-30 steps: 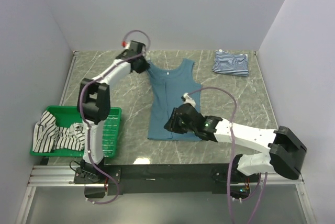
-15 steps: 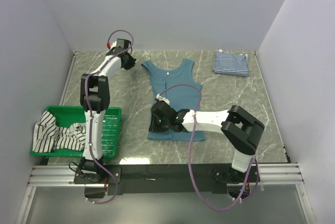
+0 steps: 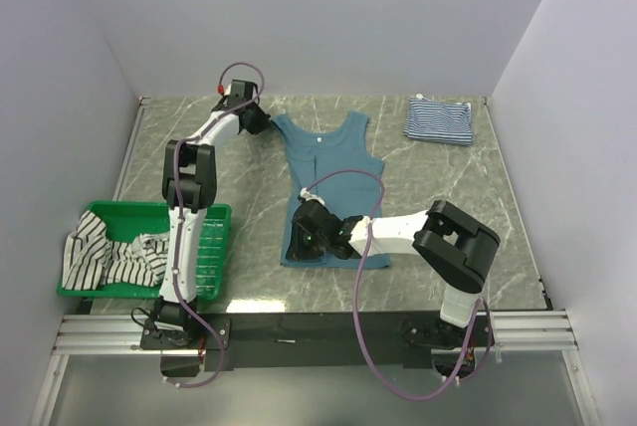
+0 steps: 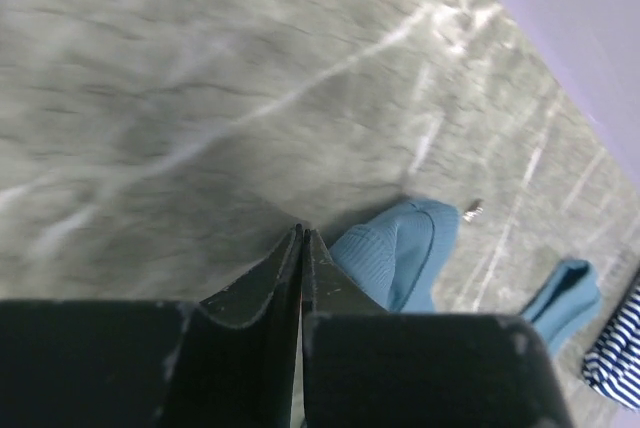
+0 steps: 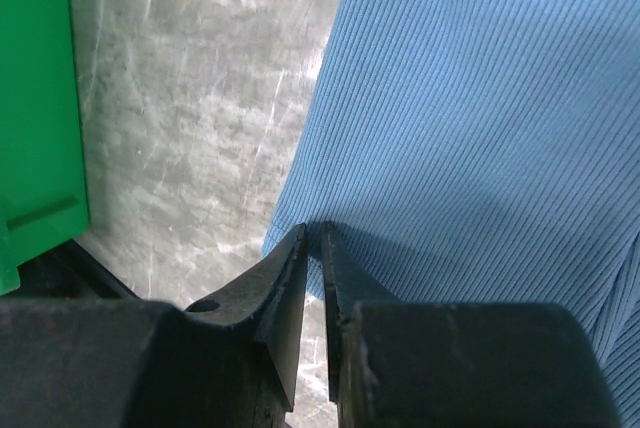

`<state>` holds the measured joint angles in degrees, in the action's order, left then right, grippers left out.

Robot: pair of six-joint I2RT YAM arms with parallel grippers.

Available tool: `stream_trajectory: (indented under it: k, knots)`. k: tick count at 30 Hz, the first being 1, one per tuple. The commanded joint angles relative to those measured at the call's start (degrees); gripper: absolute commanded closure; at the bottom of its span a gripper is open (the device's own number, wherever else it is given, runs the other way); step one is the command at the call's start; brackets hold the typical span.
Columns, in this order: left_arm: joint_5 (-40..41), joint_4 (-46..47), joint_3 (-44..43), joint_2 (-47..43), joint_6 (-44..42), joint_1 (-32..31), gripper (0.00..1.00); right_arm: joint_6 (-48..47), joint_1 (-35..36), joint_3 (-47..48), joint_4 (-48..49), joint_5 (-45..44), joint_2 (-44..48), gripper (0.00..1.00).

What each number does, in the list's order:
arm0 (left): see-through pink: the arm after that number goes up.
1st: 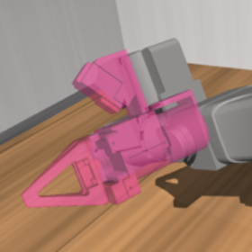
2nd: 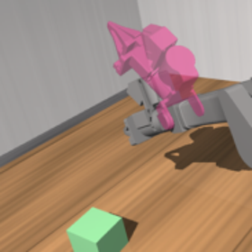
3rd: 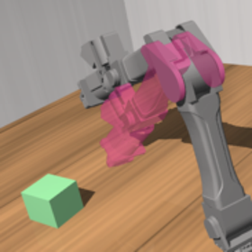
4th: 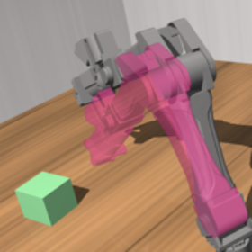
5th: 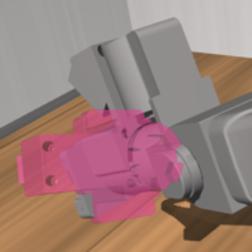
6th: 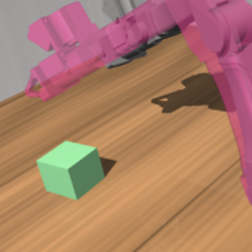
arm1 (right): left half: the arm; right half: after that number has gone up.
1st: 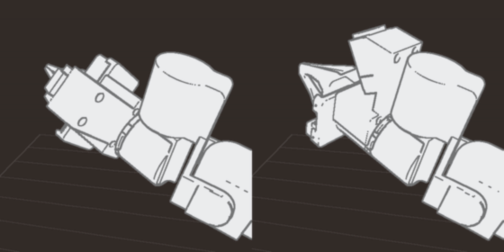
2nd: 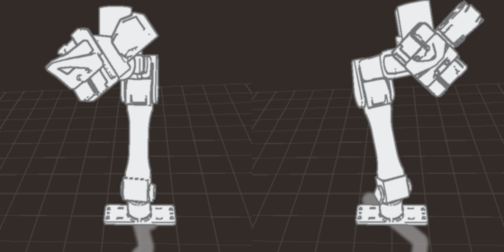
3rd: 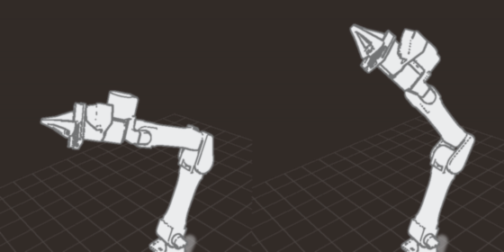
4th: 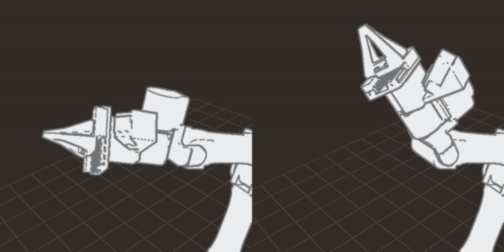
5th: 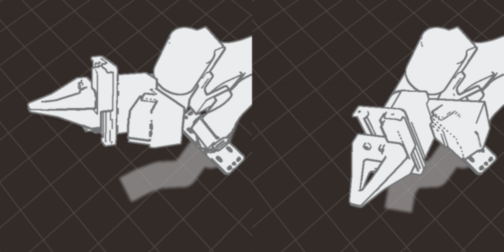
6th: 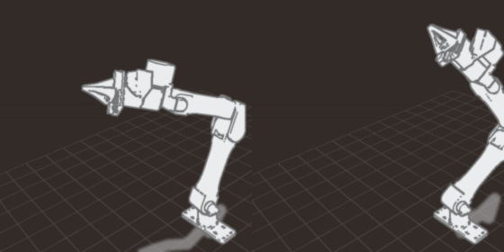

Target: Fold and stack the tank tops

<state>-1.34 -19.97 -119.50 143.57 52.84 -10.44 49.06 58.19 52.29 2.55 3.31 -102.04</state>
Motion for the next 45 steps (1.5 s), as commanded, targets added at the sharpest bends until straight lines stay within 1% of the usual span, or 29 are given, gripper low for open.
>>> stream_trajectory:
  k: [1,4,5,7,9,17,23,29,31,33,36,40,42,45]
  knots:
    - [-3.75,6.93,-0.65,-0.21,0.86,-1.16,0.91,0.16,0.17,-2.28,2.29,1.00,2.54,0.82]
    - [-5.24,10.73,2.60,-2.58,1.83,-1.34,0.90,0.07,0.17,-2.90,2.73,1.52,2.37,0.82]
    - [-5.68,13.00,3.13,-3.03,1.92,-1.43,0.90,0.07,0.17,-2.99,2.90,2.13,2.11,0.82]
    - [-5.86,13.37,2.79,-3.73,2.18,-1.60,0.90,0.16,0.16,-3.07,3.34,2.57,1.41,0.82]
    - [-6.21,16.00,3.83,-4.96,2.27,-1.78,0.90,0.16,0.16,-3.07,3.43,2.84,1.06,0.83]
    - [-8.93,18.29,1.21,-3.91,2.88,-2.66,0.91,-0.10,0.08,-2.02,2.90,3.19,-0.09,0.83]
    - [-11.04,17.42,-3.36,-0.22,2.62,-3.27,0.92,-0.10,0.08,-1.32,2.73,3.72,-1.14,0.84]
    - [-11.66,18.39,-2.93,1.10,3.06,-4.15,0.91,0.07,-0.27,-1.14,2.64,4.07,-1.58,0.85]
    - [-11.57,17.86,-3.19,1.63,3.32,-4.33,0.93,0.16,-0.54,-1.23,2.73,4.16,-1.58,0.85]
    - [-11.75,19.43,-1.18,0.41,3.41,-4.24,0.94,0.07,-0.71,-1.49,2.81,3.98,-1.24,0.85]
    - [-11.05,21.81,1.55,-1.88,2.97,-4.07,0.91,-0.19,-0.80,-1.67,3.16,4.51,-1.41,0.85]
    - [-11.40,20.32,-0.37,-2.50,2.36,-3.71,0.88,0.42,-0.45,-0.79,5.62,7.84,-3.34,0.85]
    - [-11.05,18.92,-1.96,-2.68,2.09,-3.19,0.88,0.69,0.43,0.87,6.15,9.07,-4.48,0.85]
    - [-11.40,18.12,-1.88,-4.16,2.53,-2.14,0.87,0.43,2.10,4.39,5.37,9.34,-5.54,0.85]
